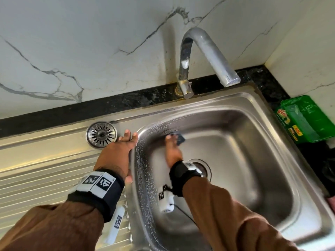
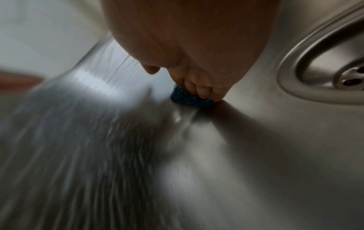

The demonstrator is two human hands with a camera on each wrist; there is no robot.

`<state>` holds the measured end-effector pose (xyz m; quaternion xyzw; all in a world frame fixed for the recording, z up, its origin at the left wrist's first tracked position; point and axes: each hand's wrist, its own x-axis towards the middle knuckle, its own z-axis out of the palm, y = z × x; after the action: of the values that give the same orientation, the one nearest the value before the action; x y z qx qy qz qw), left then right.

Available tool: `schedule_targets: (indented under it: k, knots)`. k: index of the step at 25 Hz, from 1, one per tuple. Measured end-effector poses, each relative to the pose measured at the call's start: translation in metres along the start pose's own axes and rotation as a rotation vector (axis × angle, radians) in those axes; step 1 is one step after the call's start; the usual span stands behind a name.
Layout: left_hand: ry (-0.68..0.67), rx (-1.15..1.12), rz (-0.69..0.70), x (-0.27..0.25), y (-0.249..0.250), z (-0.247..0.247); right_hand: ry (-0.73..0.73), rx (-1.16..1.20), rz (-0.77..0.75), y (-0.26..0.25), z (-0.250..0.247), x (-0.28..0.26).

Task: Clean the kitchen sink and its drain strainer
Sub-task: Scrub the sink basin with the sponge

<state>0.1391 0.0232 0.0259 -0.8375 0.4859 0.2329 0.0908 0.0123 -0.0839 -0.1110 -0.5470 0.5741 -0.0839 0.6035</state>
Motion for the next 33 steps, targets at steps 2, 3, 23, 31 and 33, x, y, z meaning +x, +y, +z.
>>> schedule_targets:
  k: [2,3,23,31,33]
  knots:
    - [-0.023,0.029,-0.002,0.000,0.000,-0.002,-0.241,-0.376,-0.275,0.024,0.031,-0.011]
    - [-0.029,0.033,-0.005,0.000,0.001,-0.003,-0.336,-0.568,-0.405,0.037,0.034,-0.012]
    - [-0.033,0.077,-0.010,0.002,0.001,-0.003,-0.182,-0.978,-0.464,0.036,0.015,0.000]
    - [-0.098,0.191,-0.012,0.001,0.006,-0.010,-0.398,-1.237,-0.921,0.081,-0.061,0.018]
    - [-0.083,0.171,-0.017,0.001,0.004,-0.008,0.080,-1.154,-0.594,0.068,-0.093,0.030]
